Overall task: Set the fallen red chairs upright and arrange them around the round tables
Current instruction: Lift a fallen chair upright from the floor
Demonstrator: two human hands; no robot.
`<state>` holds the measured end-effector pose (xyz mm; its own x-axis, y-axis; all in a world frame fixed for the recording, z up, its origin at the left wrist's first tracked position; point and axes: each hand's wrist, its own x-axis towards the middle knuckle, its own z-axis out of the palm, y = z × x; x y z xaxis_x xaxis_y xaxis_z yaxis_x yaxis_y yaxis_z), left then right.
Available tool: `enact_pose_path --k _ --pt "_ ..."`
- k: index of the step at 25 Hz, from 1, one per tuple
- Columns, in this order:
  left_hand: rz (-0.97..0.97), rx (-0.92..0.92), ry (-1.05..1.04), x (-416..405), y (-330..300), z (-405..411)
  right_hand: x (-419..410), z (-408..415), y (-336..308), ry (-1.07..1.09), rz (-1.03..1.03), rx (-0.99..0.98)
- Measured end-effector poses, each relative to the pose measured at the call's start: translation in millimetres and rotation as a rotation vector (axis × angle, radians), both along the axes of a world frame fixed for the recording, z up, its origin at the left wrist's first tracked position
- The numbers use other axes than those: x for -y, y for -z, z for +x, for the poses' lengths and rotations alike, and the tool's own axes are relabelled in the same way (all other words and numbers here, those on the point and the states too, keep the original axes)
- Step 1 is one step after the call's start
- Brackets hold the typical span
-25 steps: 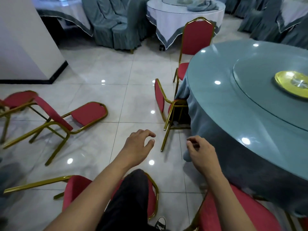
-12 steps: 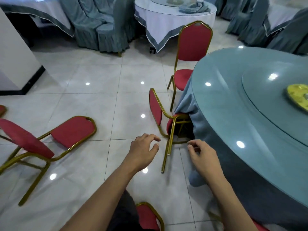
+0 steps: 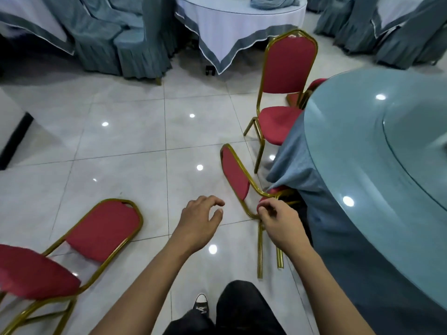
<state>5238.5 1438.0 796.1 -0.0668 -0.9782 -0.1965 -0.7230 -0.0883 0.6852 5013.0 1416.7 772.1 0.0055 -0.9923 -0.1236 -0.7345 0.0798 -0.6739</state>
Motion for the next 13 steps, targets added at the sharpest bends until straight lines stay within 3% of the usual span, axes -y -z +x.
enact_pose_path --k 6,13 --pt "0.031 0.020 0.013 112.4 16.0 53.4 120.6 52.6 27.8 0.021 -0.008 0.019" --pt "0.076 0.108 0.154 315.7 30.0 66.3 306.6 66.1 67.7 0.144 0.039 0.076"
